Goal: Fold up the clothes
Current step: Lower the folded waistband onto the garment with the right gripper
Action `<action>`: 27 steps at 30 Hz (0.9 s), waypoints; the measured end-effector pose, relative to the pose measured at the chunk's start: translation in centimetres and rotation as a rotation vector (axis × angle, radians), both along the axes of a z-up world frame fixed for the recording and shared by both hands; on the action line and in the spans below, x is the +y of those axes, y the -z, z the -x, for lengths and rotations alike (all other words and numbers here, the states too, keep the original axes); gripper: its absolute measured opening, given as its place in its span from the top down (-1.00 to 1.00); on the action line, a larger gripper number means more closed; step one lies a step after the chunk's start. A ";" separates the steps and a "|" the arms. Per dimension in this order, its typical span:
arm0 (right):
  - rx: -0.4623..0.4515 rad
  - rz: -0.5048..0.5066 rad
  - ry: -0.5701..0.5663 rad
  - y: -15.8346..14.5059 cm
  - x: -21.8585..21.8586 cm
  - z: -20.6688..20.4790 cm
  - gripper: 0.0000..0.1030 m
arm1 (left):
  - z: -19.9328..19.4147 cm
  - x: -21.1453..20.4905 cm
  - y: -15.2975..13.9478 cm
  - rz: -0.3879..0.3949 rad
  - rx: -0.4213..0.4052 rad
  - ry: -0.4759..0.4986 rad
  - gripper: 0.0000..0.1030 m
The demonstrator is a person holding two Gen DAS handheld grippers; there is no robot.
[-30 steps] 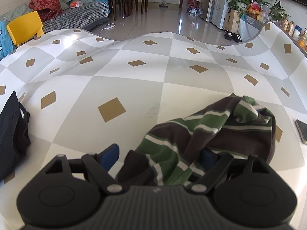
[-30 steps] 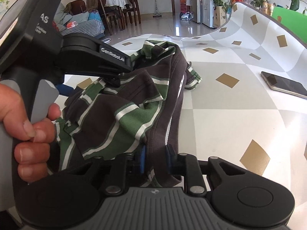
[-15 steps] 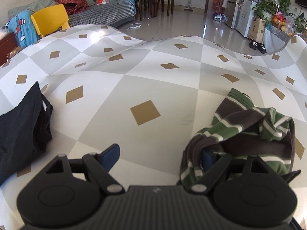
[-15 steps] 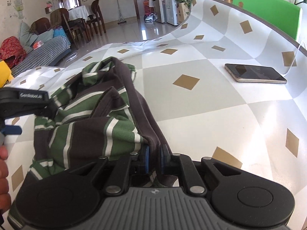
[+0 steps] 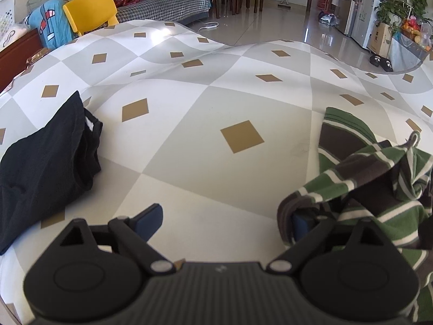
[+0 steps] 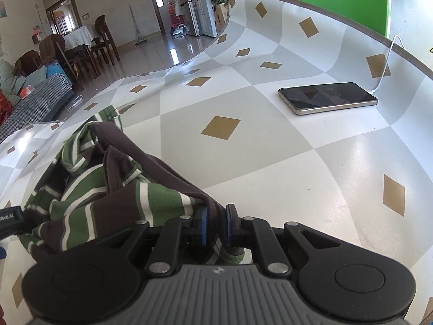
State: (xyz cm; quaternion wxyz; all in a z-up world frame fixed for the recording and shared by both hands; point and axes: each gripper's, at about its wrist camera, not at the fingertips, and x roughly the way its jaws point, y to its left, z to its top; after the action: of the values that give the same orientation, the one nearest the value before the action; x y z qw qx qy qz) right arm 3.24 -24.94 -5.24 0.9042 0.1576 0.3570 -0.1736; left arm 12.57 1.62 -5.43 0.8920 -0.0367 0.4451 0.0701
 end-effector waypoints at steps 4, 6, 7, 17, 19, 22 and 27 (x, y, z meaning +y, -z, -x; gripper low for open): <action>0.006 0.010 0.006 0.0 -0.2 0.1 0.75 | 1.5 0.6 0.6 0.032 0.028 -0.012 -0.83; 0.011 0.000 0.010 0.1 -0.3 0.2 0.71 | 2.1 0.6 0.8 0.028 0.033 -0.004 -0.83; 0.011 -0.010 0.008 0.0 -0.3 0.3 0.70 | 2.4 0.6 0.8 0.025 0.034 0.000 -0.83; -0.064 -0.003 -0.039 -3.1 0.6 2.0 0.52 | 3.6 -0.8 -1.3 0.029 -0.028 0.076 -0.82; -0.083 0.010 -0.042 -3.5 0.9 2.3 0.49 | 3.5 -1.4 -1.9 0.023 -0.043 0.093 -0.83; -0.110 0.031 -0.048 -4.1 1.5 2.7 0.45 | 3.1 -2.2 -2.5 0.023 -0.062 0.116 -0.84; -0.142 0.012 -0.087 -4.9 1.8 2.7 0.39 | 1.9 -3.4 -2.9 0.026 -0.073 0.150 -0.84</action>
State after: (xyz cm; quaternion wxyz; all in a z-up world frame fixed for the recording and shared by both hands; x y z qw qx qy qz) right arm 0.55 -23.10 -0.30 0.9349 0.1484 0.2973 -0.1247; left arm 10.70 -1.80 -2.52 0.9097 -0.0175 0.4148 -0.0041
